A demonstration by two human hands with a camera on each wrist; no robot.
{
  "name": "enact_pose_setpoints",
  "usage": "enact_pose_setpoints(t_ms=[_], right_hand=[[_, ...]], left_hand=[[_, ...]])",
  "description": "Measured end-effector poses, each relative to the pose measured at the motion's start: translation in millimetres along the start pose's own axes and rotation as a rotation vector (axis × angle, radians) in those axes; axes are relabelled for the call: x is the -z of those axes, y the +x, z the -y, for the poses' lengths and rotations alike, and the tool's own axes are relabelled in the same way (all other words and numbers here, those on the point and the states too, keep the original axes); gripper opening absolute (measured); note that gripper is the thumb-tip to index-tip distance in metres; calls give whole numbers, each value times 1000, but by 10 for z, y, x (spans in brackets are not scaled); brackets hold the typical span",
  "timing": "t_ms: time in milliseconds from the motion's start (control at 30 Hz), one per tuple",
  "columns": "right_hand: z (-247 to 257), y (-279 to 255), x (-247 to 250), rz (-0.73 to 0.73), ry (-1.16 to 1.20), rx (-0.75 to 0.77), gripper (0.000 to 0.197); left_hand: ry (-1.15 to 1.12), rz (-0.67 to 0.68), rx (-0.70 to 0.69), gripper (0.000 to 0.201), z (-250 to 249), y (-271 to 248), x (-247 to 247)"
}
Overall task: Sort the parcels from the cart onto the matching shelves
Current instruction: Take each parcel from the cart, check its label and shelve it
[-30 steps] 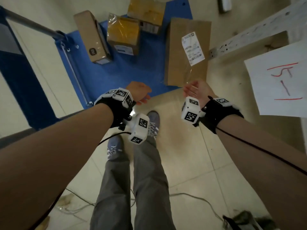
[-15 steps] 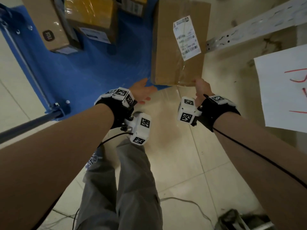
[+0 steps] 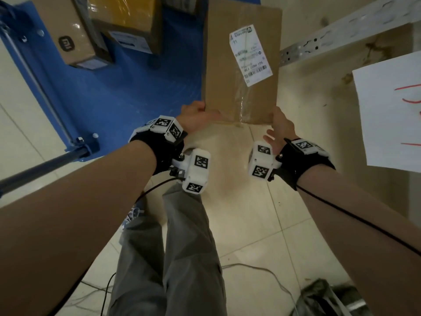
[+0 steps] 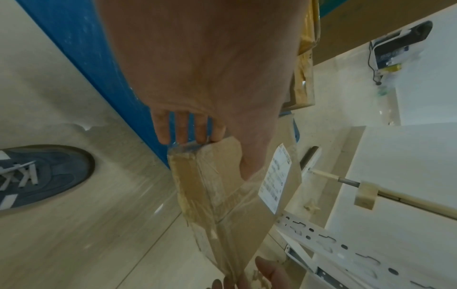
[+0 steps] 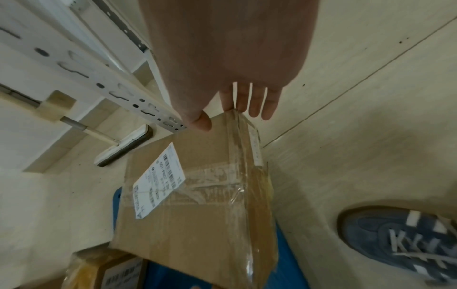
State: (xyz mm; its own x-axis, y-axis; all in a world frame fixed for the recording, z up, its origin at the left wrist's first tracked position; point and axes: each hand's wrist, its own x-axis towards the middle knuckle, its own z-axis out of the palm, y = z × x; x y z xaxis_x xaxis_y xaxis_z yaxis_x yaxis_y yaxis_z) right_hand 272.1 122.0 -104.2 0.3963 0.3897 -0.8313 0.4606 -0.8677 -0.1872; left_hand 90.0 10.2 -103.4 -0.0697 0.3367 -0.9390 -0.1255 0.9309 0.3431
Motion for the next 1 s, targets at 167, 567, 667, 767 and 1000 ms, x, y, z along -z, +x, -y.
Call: enact_pose_setpoints(t_ms=[167, 567, 667, 767, 1000], right_hand=[[-245, -297, 47, 86, 64, -43, 70], [-806, -1051, 32, 296, 306, -61, 90], [-973, -1285, 30, 346, 338, -59, 76], [-1175, -1521, 15, 381, 330, -44, 65], [-1802, -2286, 101, 429, 321, -36, 50]], left_hand=[[-196, -78, -11, 60, 145, -286, 65], [-331, -159, 49, 47, 330, -1066, 315], [-330, -148, 60, 51, 472, -1364, 373], [-311, -147, 87, 47, 679, -1641, 403], [-309, -98, 54, 28, 1252, -2242, 532]])
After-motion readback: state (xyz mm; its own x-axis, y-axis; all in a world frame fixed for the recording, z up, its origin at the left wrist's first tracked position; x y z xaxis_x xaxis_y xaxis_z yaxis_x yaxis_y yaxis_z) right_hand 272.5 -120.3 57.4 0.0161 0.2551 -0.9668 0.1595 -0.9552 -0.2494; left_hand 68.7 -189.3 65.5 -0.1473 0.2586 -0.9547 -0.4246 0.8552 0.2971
